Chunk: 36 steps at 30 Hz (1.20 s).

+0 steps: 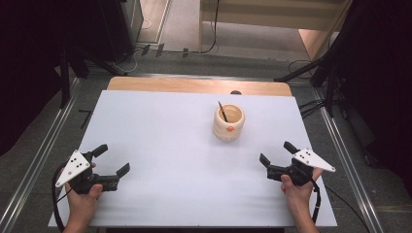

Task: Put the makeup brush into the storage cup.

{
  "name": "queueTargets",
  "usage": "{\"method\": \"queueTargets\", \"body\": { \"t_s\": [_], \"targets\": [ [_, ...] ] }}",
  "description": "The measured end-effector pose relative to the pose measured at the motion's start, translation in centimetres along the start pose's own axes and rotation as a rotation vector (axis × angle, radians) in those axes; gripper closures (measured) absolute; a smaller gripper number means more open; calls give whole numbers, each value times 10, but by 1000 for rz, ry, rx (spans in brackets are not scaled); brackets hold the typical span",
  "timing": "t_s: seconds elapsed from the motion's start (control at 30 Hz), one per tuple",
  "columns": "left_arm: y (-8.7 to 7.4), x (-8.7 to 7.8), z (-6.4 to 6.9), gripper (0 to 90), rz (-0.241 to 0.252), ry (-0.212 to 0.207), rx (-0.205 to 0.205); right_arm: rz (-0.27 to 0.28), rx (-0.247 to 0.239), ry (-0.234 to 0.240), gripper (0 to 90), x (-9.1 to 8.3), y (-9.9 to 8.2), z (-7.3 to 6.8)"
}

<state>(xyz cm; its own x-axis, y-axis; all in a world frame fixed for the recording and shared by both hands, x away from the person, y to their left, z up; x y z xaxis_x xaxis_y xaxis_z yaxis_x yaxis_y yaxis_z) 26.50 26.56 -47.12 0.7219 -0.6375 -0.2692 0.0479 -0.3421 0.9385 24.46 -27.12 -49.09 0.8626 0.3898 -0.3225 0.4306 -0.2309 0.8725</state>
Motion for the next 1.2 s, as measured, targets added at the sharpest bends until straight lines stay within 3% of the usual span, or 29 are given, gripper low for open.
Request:
{"method": "queueTargets", "body": {
  "t_s": [0.43,0.73,1.2],
  "targets": [
    [-1,-3,-1,3,1,10,-8,-1,22,-18,0,-22,-9,18],
    [1,-4,-2,3,6,19,0,-5,22,-7,0,-37,-16,24],
    [2,-3,-1,3,10,11,3,7,8,-5,0,-36,-14,21]
  ]
}}
Point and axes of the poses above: each handheld gripper's, and its own axes: x roughly forward along the jaws, y roughly out of its top, z roughly to its right, the point moved 3 cm from there along x, roughly forward along the jaws, and after that the axes turned 15 degrees about x, right-handed, at the moved point
